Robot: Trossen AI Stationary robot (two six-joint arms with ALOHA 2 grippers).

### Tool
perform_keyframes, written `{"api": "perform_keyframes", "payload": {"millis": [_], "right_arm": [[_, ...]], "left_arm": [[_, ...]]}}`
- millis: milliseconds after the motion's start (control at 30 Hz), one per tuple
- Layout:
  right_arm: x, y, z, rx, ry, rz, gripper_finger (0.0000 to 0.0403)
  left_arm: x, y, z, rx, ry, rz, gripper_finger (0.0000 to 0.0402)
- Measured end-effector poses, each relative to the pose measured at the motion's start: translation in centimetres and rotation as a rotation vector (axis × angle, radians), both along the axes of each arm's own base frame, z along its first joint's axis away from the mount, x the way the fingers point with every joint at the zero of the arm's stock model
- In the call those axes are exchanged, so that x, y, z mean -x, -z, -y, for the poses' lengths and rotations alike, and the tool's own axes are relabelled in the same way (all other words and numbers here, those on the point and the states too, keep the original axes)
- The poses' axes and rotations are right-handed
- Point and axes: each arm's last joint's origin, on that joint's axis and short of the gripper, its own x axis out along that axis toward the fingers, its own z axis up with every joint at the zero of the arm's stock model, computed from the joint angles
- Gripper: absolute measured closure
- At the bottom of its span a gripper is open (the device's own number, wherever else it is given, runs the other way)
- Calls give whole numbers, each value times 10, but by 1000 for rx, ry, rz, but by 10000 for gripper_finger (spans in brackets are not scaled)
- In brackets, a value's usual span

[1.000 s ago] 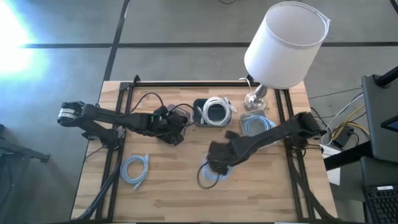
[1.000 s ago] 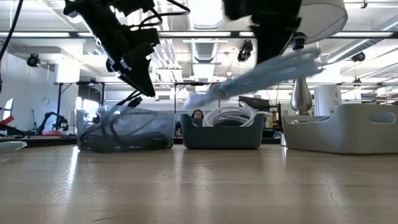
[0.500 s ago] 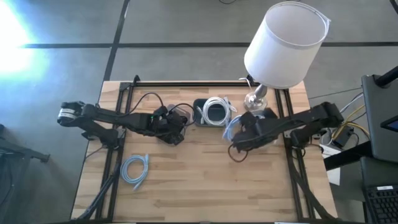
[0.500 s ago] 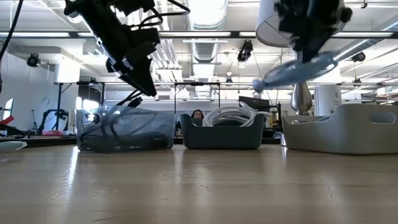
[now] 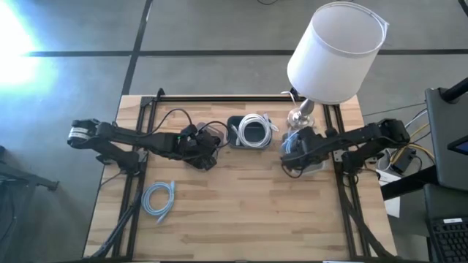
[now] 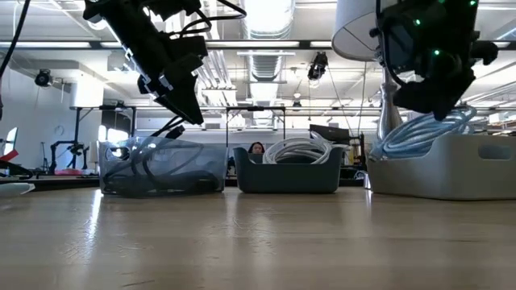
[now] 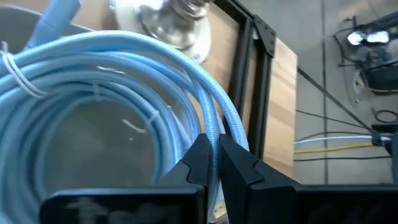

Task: Sort HDMI cables
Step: Put the right blue HDMI cable into the white bin

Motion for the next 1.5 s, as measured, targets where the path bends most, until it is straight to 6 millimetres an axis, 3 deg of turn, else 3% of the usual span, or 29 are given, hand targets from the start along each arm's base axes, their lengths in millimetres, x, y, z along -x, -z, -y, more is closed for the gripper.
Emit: {"api": "perform_keyframes", "payload": {"millis": [200,500,767,1100,1500], "right_arm": [[3,2,1,-9,-21,-39,387],[3,-28,0,-67,-147,8,387],[19,-45,2,-121,-332,-50,387],[29,-13,3,-98,-234,-124,387],[6,4,1,-81,-184,-130,377]], "left_arm": [[0,0,0,0,0,0,250],[0,0,0,0,0,0,250],[0,0,0,0,0,0,250],[0,0,0,7,-10,6,250],[1,9,0,8,-12,17,250]]}}
